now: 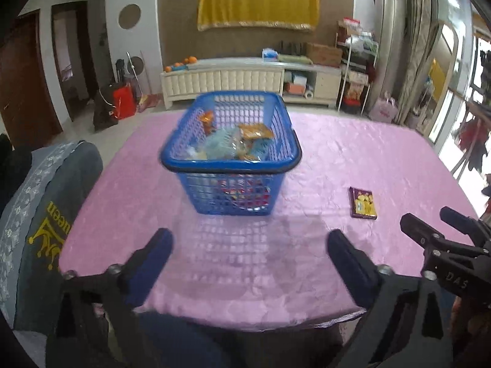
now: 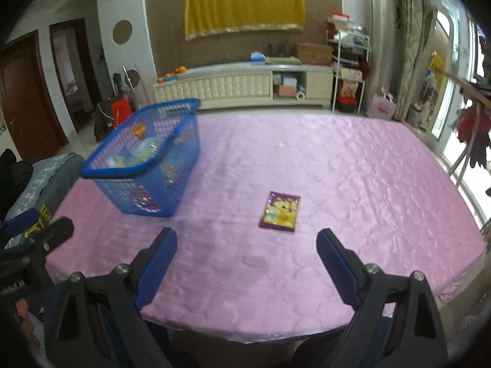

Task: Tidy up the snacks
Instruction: 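Withdraw both tools and move the right tool over the purple chip bag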

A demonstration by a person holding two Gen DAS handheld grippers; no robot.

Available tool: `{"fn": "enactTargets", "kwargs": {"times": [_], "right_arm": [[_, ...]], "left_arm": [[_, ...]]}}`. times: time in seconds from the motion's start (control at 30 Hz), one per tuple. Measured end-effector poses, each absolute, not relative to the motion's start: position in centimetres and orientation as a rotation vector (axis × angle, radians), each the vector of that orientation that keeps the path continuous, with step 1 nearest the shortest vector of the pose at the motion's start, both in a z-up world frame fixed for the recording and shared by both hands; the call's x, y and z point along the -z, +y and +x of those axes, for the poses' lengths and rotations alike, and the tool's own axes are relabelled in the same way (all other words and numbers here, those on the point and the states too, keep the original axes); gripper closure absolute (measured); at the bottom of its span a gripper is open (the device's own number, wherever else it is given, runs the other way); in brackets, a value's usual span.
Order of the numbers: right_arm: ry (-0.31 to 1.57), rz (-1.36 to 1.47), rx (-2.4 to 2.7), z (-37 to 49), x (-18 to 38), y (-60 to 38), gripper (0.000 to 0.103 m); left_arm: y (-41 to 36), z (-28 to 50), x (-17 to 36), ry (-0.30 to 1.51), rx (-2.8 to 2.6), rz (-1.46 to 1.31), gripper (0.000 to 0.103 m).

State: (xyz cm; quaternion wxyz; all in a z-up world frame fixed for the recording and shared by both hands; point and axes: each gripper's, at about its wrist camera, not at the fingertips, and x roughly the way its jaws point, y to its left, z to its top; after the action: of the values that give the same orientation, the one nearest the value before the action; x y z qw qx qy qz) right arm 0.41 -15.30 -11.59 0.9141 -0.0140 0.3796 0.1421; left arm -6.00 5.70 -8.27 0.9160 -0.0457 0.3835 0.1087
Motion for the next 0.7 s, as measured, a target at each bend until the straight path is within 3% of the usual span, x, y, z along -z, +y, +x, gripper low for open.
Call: {"fn": "enactTargets", "kwargs": {"times": [0.7], "right_arm": [[0.962,-0.092,-0.27,9.8,19.8,-17.0,0.009]], "left_arm": [[3.0,2.9,16.2,0.93,-0.306,-0.161,0.0]]}}
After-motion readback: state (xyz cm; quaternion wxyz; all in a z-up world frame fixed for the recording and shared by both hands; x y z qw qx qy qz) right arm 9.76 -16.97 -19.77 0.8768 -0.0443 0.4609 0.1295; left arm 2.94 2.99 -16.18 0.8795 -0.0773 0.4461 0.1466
